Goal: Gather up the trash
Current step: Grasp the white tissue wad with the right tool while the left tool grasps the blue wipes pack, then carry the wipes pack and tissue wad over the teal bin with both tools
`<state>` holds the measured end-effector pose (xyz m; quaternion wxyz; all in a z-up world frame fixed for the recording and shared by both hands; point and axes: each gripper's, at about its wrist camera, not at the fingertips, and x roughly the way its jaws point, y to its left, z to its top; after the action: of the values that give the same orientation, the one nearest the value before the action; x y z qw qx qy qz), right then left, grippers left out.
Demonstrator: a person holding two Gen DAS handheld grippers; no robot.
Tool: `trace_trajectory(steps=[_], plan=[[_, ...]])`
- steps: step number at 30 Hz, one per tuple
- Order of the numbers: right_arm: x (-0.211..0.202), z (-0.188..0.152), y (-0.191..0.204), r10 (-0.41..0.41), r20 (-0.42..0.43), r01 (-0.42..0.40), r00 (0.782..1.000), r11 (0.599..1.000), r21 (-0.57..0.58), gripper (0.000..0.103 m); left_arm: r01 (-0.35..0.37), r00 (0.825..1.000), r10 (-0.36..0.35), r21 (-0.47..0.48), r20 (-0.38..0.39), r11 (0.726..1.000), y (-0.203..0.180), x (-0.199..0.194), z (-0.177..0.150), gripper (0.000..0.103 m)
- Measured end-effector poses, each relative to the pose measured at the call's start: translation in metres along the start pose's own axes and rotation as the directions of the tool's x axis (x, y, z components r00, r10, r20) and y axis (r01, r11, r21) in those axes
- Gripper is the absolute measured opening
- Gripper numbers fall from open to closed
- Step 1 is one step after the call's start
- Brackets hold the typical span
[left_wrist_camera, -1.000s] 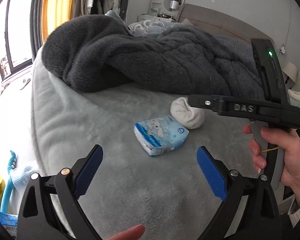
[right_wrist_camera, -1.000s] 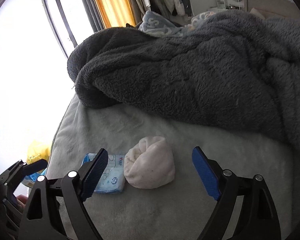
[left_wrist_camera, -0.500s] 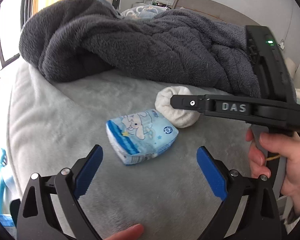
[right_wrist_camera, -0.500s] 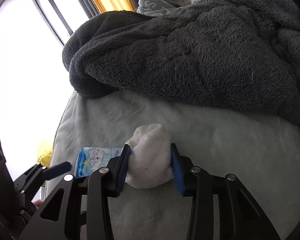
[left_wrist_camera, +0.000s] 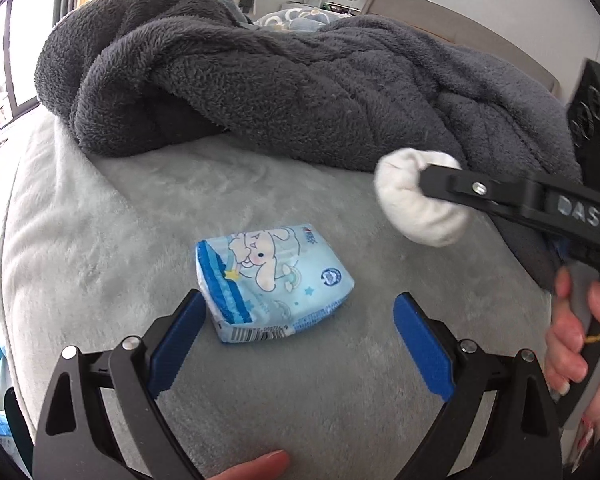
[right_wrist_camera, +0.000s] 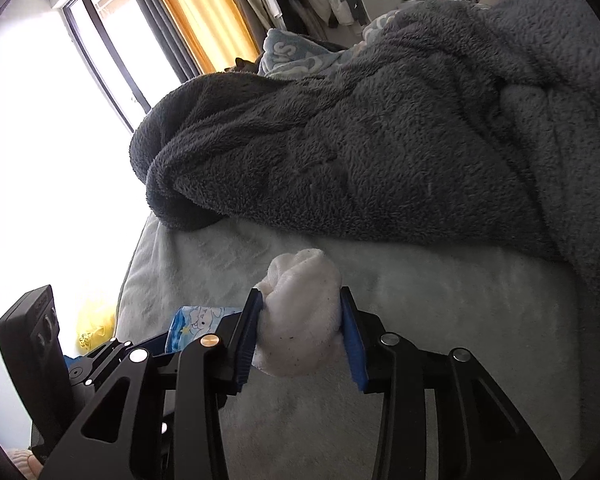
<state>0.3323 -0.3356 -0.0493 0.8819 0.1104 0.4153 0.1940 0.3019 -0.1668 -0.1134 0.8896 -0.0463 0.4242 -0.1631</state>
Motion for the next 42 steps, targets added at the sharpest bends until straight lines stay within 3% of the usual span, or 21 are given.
trace_trajectory(steps=[8, 13, 19, 35, 42], plan=[[-0.013, -0.008, -0.006, -0.011, -0.002, 0.011, 1.000, 1.000, -0.029, 0.039, -0.061, 0.998, 0.061, -0.027, 0.000, 0.998, -0.002, 0.013, 0.005, 0.096], [-0.018, -0.015, -0.007, -0.020, -0.012, 0.020, 1.000, 0.998, -0.053, 0.039, -0.099, 0.995, 0.099, -0.036, -0.011, 0.994, -0.001, 0.019, 0.005, 0.077], [-0.028, -0.024, 0.000, -0.028, -0.012, 0.027, 1.000, 0.995, -0.093, 0.039, -0.084, 0.996, 0.083, -0.045, -0.008, 0.995, 0.000, 0.019, 0.006, 0.074], [-0.072, -0.039, 0.027, -0.041, 0.061, 0.048, 0.997, 0.992, -0.115, 0.039, -0.030, 0.993, 0.036, -0.049, 0.114, 0.998, 0.006, -0.038, -0.013, 0.068], [-0.085, -0.047, 0.043, -0.044, 0.071, 0.052, 0.996, 0.992, -0.116, 0.039, -0.040, 0.981, 0.046, -0.036, 0.188, 0.999, 0.012, -0.077, -0.023, 0.068]])
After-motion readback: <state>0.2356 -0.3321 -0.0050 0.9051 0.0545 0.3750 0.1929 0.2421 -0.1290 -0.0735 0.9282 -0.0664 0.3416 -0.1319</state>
